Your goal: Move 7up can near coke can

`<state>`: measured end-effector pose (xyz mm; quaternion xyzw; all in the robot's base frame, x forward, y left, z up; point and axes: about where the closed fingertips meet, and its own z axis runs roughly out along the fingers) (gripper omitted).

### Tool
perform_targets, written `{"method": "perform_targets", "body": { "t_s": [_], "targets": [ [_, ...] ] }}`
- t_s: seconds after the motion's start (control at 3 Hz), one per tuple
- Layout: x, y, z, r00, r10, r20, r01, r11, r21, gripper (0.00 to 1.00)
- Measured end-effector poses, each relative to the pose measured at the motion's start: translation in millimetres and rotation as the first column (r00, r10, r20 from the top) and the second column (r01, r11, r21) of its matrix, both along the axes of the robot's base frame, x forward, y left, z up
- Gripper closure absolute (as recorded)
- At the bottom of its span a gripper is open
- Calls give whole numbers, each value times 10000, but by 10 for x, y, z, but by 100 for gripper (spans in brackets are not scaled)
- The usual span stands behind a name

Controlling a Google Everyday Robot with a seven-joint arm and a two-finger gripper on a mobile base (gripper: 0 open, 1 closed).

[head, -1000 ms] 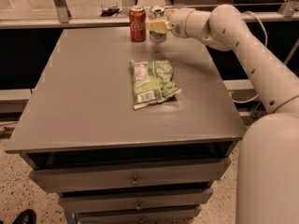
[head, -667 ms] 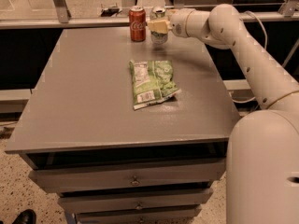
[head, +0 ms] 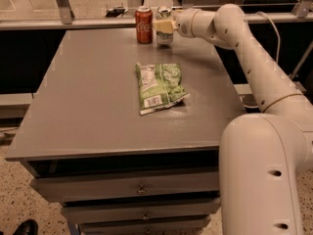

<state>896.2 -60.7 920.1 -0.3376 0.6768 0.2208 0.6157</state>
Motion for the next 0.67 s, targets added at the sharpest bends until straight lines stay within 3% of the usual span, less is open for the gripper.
{"method": "perform_targets", "body": {
  "t_s": [0.67],
  "targets": [
    [75,212,-28,9991,372,-193,-367,9989,279,31]
  ]
}}
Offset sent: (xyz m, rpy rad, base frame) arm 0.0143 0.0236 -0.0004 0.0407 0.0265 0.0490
